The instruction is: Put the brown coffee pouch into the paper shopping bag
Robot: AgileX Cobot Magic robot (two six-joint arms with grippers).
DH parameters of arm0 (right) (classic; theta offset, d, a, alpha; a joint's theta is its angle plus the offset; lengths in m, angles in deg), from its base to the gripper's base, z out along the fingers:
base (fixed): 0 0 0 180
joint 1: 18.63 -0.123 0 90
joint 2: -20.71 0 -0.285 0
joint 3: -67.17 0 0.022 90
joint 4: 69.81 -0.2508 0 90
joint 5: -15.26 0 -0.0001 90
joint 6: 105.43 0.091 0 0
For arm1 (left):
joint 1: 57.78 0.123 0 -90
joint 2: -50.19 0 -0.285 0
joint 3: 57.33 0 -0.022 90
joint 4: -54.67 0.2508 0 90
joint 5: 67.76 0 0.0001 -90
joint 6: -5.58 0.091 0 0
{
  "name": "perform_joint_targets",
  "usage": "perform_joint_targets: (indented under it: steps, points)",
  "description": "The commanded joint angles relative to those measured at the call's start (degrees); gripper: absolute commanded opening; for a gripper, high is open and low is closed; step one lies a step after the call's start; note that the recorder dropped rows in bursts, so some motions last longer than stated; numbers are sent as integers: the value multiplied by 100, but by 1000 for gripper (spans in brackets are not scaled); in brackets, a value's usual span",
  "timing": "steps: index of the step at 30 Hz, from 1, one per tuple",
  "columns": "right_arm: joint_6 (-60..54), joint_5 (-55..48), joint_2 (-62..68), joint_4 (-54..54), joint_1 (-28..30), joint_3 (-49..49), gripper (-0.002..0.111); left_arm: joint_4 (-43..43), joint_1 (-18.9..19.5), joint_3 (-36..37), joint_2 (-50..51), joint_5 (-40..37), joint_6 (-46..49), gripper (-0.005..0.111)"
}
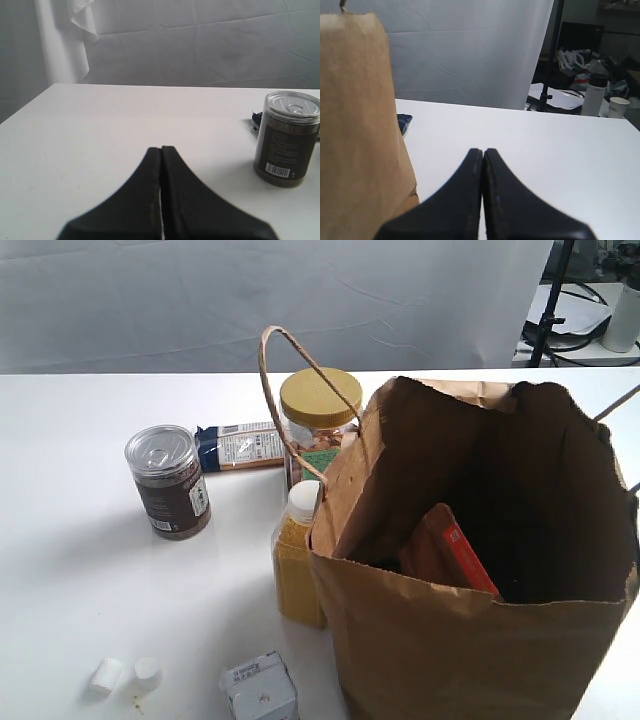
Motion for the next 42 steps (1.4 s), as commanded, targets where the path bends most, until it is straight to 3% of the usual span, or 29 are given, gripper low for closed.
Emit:
perform_joint_targets:
  steps: [1,13,18,42]
  points:
    - [-33,5,-33,-18,42,15,0,23,21,20,-20,24,-20,0]
    - [704,126,-33,-76,42,15,0,23,21,20,-20,24,-20,0]
    - [1270,94,-33,499,42,15,0,23,21,20,-20,24,-20,0]
    - [1231,117,-33,583,195,15,0,23,21,20,-20,24,-20,0]
